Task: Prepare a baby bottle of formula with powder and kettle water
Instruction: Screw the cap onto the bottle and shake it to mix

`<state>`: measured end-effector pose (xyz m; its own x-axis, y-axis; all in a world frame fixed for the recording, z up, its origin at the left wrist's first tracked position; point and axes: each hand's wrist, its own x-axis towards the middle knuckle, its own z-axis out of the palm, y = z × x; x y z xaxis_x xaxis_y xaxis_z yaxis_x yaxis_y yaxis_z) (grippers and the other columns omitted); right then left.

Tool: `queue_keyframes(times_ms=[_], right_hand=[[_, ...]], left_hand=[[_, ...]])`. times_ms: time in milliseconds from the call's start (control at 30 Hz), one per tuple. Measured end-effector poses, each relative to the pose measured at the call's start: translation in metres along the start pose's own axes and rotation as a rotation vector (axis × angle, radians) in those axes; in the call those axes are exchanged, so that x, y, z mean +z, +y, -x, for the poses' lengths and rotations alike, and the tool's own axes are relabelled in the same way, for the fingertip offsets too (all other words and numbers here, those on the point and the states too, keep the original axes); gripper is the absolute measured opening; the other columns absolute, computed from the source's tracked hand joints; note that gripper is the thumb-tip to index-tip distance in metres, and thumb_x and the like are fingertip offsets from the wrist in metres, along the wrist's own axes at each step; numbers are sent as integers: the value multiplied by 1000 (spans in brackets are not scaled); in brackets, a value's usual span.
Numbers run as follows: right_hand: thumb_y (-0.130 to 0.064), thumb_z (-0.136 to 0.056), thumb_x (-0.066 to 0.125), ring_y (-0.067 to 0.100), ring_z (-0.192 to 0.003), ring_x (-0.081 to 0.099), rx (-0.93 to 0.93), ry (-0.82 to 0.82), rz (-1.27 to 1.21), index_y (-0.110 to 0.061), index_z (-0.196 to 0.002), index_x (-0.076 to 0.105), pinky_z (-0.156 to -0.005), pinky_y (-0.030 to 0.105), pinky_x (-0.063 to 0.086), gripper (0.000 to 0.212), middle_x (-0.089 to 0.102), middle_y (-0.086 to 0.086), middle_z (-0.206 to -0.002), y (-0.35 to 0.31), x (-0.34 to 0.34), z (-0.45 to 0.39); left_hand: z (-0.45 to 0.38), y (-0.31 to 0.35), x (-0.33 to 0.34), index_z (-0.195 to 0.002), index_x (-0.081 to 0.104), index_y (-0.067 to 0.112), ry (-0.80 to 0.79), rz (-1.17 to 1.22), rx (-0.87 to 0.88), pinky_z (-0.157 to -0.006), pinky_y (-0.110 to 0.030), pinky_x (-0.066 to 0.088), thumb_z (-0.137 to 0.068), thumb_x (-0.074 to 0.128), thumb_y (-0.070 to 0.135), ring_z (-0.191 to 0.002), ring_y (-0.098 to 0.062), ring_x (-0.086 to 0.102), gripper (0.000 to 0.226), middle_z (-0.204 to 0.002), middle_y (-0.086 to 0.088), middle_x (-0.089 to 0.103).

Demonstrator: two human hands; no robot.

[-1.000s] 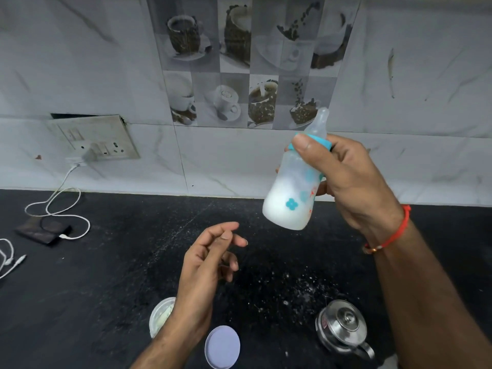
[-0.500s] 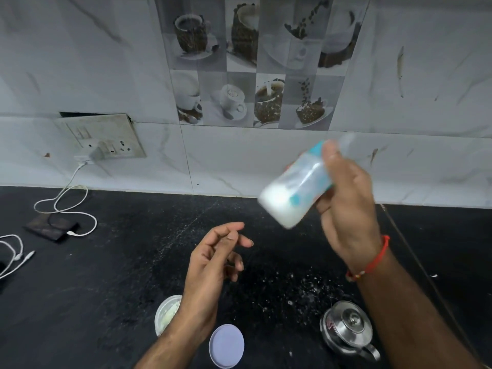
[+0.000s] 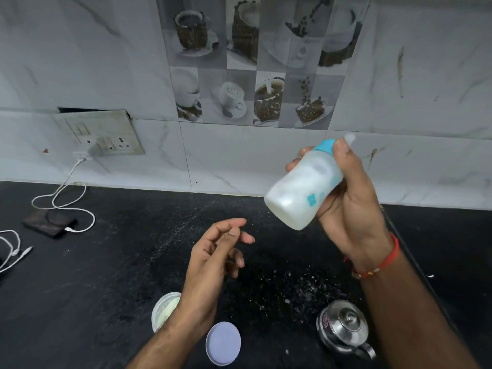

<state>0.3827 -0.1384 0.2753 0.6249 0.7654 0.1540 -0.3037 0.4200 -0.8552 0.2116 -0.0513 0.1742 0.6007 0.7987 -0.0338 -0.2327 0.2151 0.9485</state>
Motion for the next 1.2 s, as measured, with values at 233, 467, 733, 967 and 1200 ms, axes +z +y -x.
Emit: queue_keyframes(times_ms=[233, 467, 733, 967, 1200], right_hand=[[-47, -88, 68, 21, -87, 72, -28, -74, 63, -8, -104, 70, -78, 35, 59, 42, 74, 9, -89, -8, -6, -6], [-51, -77, 76, 21, -91, 73, -69, -118, 604, -17, -100, 74, -77, 35, 60, 41, 77, 12, -101, -13, -10, -10], [-50, -82, 78, 30, -93, 73, -145, -27, 736, -16, -102, 74, -75, 39, 61, 40, 76, 11, -100, -9, -16, -16], [-51, -81, 78, 40, -99, 70, -124, 42, 645, -15, -97, 75, -78, 50, 62, 39, 73, 19, -102, -12, -9, -13], [-48, -78, 70, 25, -87, 74, -15, -64, 593, -14, -98, 74, -64, 34, 60, 40, 75, 19, -103, -23, -3, -7]], left_hand=[[2, 0, 0, -110, 74, 20, -2, -12, 2, -52, -26, 39, -100, 57, 20, -61, -16, 51, 19, -92, -6, 74], [0, -2, -3, -110, 74, 21, 12, -10, 5, -52, -26, 39, -96, 60, 25, -61, -16, 50, 20, -92, -6, 74], [-1, -3, -5, -108, 74, 22, 12, 7, 0, -51, -25, 39, -89, 62, 31, -60, -15, 51, 24, -91, -5, 74], [0, -3, -7, -113, 72, 16, 19, 8, -1, -52, -26, 38, -89, 62, 30, -59, -15, 51, 30, -91, -4, 73], [0, -4, -7, -109, 74, 21, 9, 19, -11, -52, -25, 39, -89, 63, 31, -60, -15, 51, 26, -91, -5, 73]])
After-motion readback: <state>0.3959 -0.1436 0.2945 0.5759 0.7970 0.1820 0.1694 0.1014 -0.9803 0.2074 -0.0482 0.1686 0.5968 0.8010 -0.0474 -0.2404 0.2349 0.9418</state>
